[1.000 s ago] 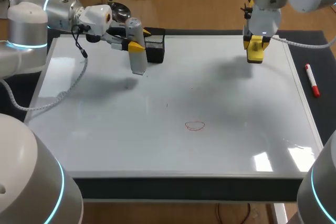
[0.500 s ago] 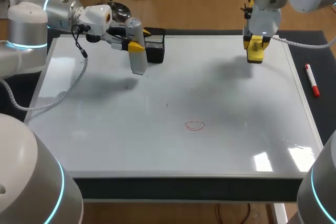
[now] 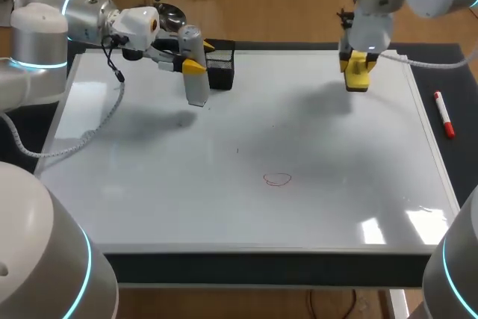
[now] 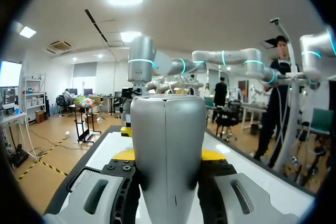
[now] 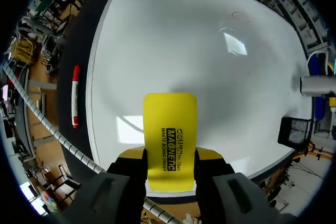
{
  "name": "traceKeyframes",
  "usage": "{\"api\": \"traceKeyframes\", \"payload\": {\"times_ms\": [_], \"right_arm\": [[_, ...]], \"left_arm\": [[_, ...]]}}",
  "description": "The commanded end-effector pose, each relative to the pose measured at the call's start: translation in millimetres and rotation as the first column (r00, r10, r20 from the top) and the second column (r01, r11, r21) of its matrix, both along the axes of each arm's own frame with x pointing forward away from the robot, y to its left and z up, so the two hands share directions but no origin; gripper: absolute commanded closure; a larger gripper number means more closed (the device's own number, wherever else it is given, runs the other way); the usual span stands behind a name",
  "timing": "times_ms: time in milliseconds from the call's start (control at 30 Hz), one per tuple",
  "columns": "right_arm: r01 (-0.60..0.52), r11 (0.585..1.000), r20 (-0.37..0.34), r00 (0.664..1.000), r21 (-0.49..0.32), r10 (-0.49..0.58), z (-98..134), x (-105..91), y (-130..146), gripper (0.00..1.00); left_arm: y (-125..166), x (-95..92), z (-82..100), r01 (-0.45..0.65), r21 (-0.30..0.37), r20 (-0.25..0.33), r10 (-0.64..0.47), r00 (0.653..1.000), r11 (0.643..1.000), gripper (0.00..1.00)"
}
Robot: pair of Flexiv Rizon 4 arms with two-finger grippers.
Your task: Pick up the inspection probe, press it on each red-marked spot on the whiteboard one by one, put down the probe, pick up the eraser, and wipe off all the red marks.
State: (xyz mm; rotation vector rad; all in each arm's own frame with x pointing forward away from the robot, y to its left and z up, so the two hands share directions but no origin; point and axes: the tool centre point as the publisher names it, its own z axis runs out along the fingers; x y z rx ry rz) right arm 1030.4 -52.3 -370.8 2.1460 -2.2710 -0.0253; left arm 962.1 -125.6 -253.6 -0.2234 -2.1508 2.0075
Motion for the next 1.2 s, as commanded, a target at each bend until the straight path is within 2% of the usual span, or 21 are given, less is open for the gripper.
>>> {"api": "traceKeyframes", "payload": {"times_ms": [33,267,433,733,1200], "right_arm": [[-0.036,0.999,0.012,0.999,-0.008,0.036,5.5,-16.9,23.0,1.0],[-0.136,0.99,-0.009,0.991,0.021,0.136,3.9,-54.6,68.6,1.0],[-0.218,0.976,-0.025,0.976,0.01,0.218,2.2,-84.9,98.9,1.0],[-0.299,0.954,-0.031,0.953,0.027,0.3,3.9,-111.9,130.1,1.0],[-0.448,0.893,-0.023,0.893,0.051,0.45,8.1,-159.9,181.1,1.0]], "left_arm": [[-0.3,-0.3,0.9,-0.001,0.001,0.001,0.001,1.0,1.0,1.0],[-0.3,-0.3,0.9,-0.001,0.001,0.001,0.001,1.0,1.0,1.0],[-0.3,-0.3,0.9,-0.001,0.001,0.001,0.001,1.0,1.0,1.0],[-0.3,-0.3,0.9,-0.001,0.001,0.001,0.001,1.0,1.0,1.0],[-0.3,-0.3,0.9,-0.001,0.001,0.001,0.001,1.0,1.0,1.0]]}}
